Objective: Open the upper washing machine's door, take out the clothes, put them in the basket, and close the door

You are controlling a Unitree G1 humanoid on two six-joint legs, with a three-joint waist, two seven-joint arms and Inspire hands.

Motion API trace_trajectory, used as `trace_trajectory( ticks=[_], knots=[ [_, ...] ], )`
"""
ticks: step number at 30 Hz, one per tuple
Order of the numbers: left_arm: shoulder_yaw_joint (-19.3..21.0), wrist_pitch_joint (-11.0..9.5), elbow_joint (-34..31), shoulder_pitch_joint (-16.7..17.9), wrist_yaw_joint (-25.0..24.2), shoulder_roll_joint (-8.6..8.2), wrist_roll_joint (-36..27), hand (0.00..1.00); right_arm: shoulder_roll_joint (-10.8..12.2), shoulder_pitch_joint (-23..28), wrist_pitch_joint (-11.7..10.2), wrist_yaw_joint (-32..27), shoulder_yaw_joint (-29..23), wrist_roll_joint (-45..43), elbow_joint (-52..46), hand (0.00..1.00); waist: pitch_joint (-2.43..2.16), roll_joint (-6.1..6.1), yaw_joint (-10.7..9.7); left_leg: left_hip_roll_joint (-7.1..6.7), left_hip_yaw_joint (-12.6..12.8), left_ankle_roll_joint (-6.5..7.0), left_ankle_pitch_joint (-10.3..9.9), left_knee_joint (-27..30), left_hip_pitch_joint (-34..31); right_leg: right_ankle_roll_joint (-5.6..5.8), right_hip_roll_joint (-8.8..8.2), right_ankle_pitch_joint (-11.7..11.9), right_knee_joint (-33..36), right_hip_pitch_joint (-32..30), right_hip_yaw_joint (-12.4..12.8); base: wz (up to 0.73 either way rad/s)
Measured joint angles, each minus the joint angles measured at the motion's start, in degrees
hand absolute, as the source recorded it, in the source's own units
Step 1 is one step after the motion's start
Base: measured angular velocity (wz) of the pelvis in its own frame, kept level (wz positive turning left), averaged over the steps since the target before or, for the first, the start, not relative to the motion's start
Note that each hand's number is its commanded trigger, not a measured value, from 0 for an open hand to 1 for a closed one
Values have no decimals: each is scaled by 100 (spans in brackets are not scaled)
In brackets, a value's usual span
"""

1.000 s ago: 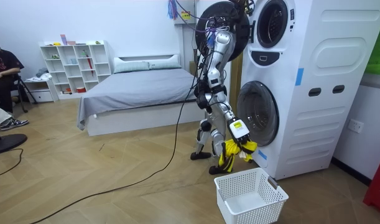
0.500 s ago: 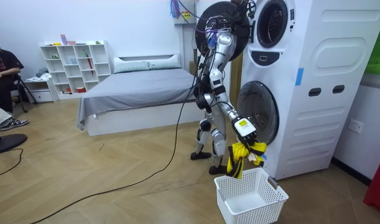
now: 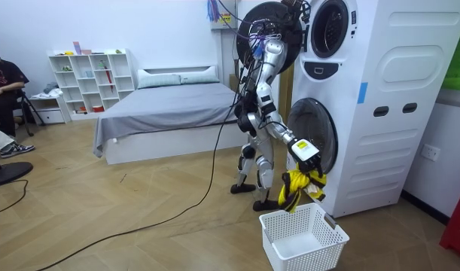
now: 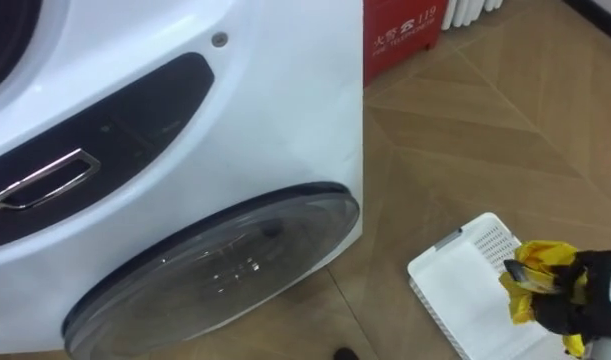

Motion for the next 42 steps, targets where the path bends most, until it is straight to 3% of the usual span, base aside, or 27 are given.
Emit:
trace_trajectory(
  ticks=[7, 17, 27, 30, 38, 42],
  knots=[
    [0, -60, 1, 1, -8, 0, -3, 0, -135, 46, -65, -10, -4, -8, 4, 0, -7, 14, 119, 3, 0, 0, 1, 24, 0, -8, -5, 6, 6, -1, 0, 0],
    [0, -58, -2, 17, -119, -1, -2, 0, -145, 84, -68, -22, -3, -106, 5, 0, -38, 56, 118, 3, 11, -3, 3, 62, 21, -12, -2, 17, 18, 42, 3, 0],
    [27, -85, 96, 49, -218, -1, 4, 0, -145, 108, -94, -115, -93, -74, -1, 0, -31, 42, 88, 7, 4, -7, 6, 18, 155, -11, -3, 16, 12, 179, -1, 0],
    [159, -116, 101, 179, -259, 0, 2, 0, -144, 108, -129, -91, -216, -80, -33, 0, -22, -20, 65, 4, -18, -17, 30, -49, 200, 11, -10, -8, 8, 215, -14, 1],
    [333, -115, 106, 285, -403, -3, 53, 0, -117, 243, -137, -46, -217, -87, -147, 0, -25, -336, 43, 45, -167, -36, 41, 44, 189, -44, -64, -25, -1, 293, -202, 12],
    [364, -113, 116, 286, -407, -3, 59, 0, -111, 304, -137, -37, -218, -110, -151, 0, -23, -368, 69, 44, -214, -35, 41, 62, 260, -58, -114, -50, -10, 405, -332, 16]
  ],
)
